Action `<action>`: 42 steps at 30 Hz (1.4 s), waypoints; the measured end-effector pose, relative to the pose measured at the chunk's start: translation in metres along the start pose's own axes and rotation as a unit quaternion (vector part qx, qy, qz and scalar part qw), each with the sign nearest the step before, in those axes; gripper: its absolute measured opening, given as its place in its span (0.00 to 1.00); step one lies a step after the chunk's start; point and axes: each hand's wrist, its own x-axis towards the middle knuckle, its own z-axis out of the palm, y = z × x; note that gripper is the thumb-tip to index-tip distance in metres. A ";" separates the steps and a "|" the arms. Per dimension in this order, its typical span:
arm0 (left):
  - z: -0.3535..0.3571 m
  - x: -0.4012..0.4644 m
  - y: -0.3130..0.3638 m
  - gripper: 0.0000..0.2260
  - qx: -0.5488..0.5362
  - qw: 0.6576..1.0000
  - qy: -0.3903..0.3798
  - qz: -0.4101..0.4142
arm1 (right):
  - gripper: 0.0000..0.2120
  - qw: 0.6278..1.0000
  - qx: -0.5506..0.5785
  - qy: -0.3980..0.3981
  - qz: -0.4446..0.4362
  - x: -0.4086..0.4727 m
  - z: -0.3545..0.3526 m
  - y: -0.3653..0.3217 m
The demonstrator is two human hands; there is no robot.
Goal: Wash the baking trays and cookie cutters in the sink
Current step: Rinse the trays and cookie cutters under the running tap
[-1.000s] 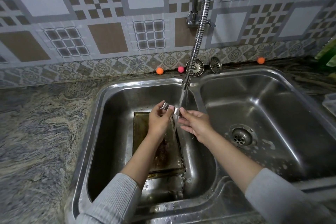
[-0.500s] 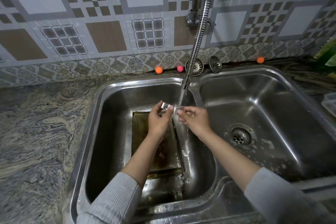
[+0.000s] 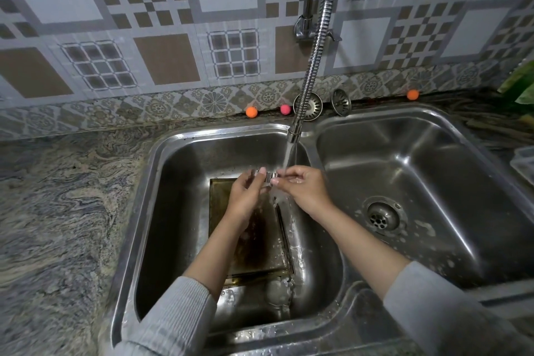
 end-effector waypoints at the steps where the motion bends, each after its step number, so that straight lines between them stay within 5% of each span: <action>1: -0.002 0.000 -0.002 0.09 0.004 1.000 -0.016 -0.006 | 0.08 1.000 0.004 -0.017 0.009 -0.001 0.000 -0.002; 14: 0.012 -0.008 0.002 0.20 -0.052 0.990 -0.119 -0.048 | 0.40 0.988 -0.075 -0.132 0.038 0.001 -0.019 -0.006; 21: 0.011 -0.020 -0.017 0.13 0.193 0.975 -0.106 -0.011 | 0.35 0.981 -0.164 -0.087 0.052 -0.002 -0.066 -0.004; 25: 0.003 -0.031 -0.058 0.13 0.469 0.859 -0.204 0.017 | 0.42 0.951 -0.292 -0.057 0.084 -0.007 -0.121 0.016; 28: 0.005 -0.040 -0.077 0.21 0.572 0.759 -0.306 0.057 | 0.49 0.928 -0.344 -0.061 0.129 -0.013 -0.154 0.032; 34: 0.011 -0.043 -0.081 0.34 0.719 0.559 -0.396 0.115 | 0.38 0.848 -0.488 -0.151 0.142 -0.027 -0.166 0.066; 38: 0.007 -0.046 -0.083 0.35 0.735 0.517 -0.417 0.137 | 0.44 0.795 -0.548 -0.225 0.129 -0.036 -0.154 0.085; 42: -0.001 -0.049 -0.091 0.35 0.741 0.494 -0.417 0.182 | 0.39 0.779 -0.567 -0.239 0.123 -0.040 -0.156 0.097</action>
